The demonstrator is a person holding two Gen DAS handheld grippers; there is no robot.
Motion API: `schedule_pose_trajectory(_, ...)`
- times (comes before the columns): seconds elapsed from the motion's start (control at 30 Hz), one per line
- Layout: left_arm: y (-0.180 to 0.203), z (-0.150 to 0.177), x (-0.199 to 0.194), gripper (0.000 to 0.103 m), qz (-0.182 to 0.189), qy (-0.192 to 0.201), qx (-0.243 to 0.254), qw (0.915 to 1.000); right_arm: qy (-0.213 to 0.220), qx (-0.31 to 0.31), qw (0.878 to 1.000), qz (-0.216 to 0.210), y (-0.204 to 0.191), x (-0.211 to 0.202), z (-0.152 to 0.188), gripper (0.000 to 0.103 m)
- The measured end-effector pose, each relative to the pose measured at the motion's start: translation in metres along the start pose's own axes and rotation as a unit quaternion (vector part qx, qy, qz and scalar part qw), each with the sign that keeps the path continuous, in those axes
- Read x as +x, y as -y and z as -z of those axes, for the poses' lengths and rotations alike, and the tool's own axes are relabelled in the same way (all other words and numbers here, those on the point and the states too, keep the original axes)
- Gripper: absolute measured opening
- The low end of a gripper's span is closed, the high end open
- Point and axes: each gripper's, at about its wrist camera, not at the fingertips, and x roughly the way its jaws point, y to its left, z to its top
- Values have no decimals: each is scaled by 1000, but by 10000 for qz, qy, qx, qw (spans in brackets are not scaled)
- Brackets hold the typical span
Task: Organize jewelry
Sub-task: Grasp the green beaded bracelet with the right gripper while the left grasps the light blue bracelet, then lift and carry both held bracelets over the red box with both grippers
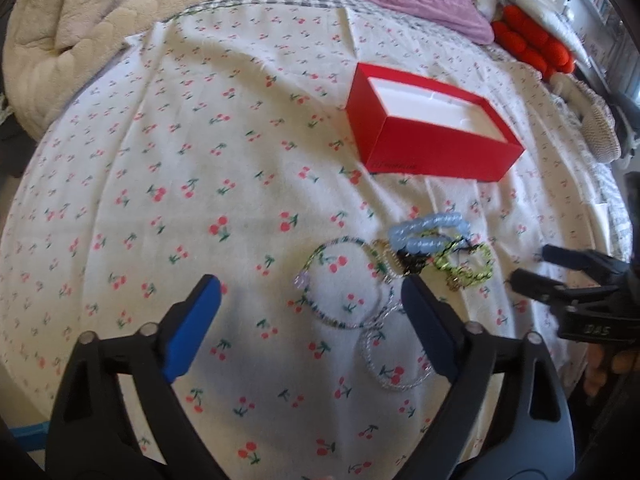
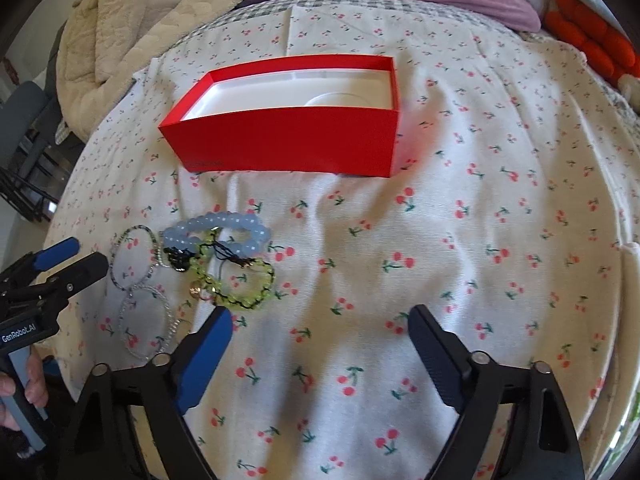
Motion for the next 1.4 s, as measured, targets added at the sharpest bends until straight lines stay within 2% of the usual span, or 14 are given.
schedule_pose_trajectory(0.07,3,-3,0,85,70,18,58,10000,-13,17,9999,-125,-3,6,-2,69)
schedule_pose_trajectory(0.3,16,-8,4,83,224,3,262,9994,-119,-101,9996,-224,-16,28,-9,39)
schedule_pose_trajectory(0.37,18,-9,6,83,231,-14,295,9993,-113,-172,9995,-226,-19,32,-11,18)
schedule_pose_trajectory(0.43,21,-9,9,83,229,-30,329,9992,-108,-275,9994,-167,-22,34,-11,10)
schedule_pose_trajectory(0.57,25,-11,13,82,237,-59,411,9989,-37,-282,9995,-160,-20,27,-11,9)
schedule_pose_trajectory(0.83,46,-17,22,69,327,-128,763,9965,390,108,9992,4,8,-5,-15,9)
schedule_pose_trajectory(1.03,61,-23,38,59,325,-332,968,9942,682,305,9972,85,24,-29,-15,9)
schedule_pose_trajectory(1.2,74,-30,53,49,395,-541,1121,9914,714,362,9968,84,33,-35,-15,9)
schedule_pose_trajectory(1.4,85,-34,67,48,342,-786,1422,9861,676,413,9968,61,35,-33,-15,9)
